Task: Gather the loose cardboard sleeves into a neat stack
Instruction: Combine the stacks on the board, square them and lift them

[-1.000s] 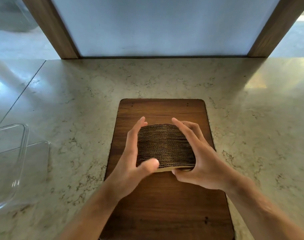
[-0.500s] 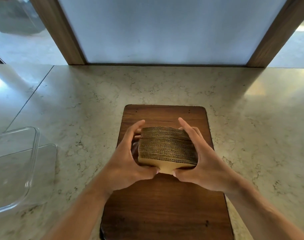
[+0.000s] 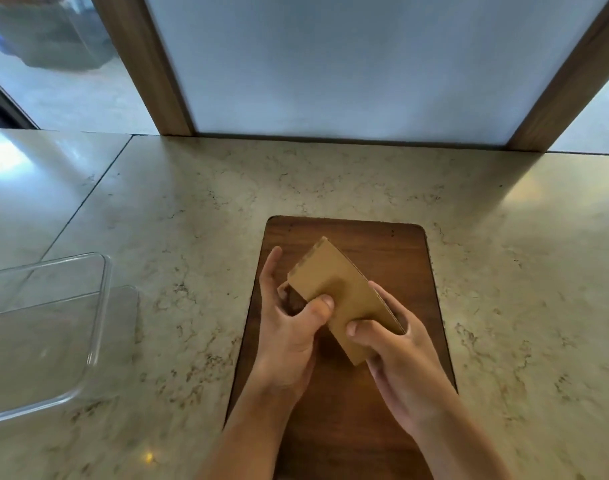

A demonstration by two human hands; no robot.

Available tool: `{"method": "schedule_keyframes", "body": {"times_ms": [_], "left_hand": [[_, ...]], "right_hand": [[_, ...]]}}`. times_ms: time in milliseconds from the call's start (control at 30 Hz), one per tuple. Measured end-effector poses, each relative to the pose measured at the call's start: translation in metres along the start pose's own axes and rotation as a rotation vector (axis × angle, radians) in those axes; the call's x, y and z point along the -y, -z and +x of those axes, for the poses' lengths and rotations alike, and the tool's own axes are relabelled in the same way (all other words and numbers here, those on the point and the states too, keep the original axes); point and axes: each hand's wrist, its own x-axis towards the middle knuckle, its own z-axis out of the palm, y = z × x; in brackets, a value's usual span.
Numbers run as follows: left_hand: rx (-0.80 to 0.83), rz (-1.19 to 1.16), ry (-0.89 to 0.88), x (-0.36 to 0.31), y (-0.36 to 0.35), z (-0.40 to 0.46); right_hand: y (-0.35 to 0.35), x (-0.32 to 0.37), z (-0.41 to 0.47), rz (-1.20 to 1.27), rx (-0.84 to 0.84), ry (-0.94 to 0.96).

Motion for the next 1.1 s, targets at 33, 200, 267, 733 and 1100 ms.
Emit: {"method": "schedule_keyframes", "body": {"times_ms": [33,200,267,733,1100], "left_hand": [[-0.037,0.002,0.014,0.004,-0.002,-0.003],[-0.077,-0.046,0.082,0.010,-0.005,-0.011],[-0.093,-0.072,0.081,0.007,-0.003,-0.009],[-0.046,-0.104,0.083,0.003,0.007,-0.004],[-0.023,-0.070,0.115,0.004,0.010,-0.006]], "right_hand": [[-0.002,-0.003,-0.001,0.000,-0.007,-0.009],[-0.009,-0.011,-0.004,-0.047,-0.055,-0.036],[-0.013,-0.011,-0.007,-0.087,-0.065,-0.038],[-0.002,0.054,0.008,-0.625,0.197,-0.208],[-0.006,0.065,0.037,-0.699,0.377,-0.253]]}}
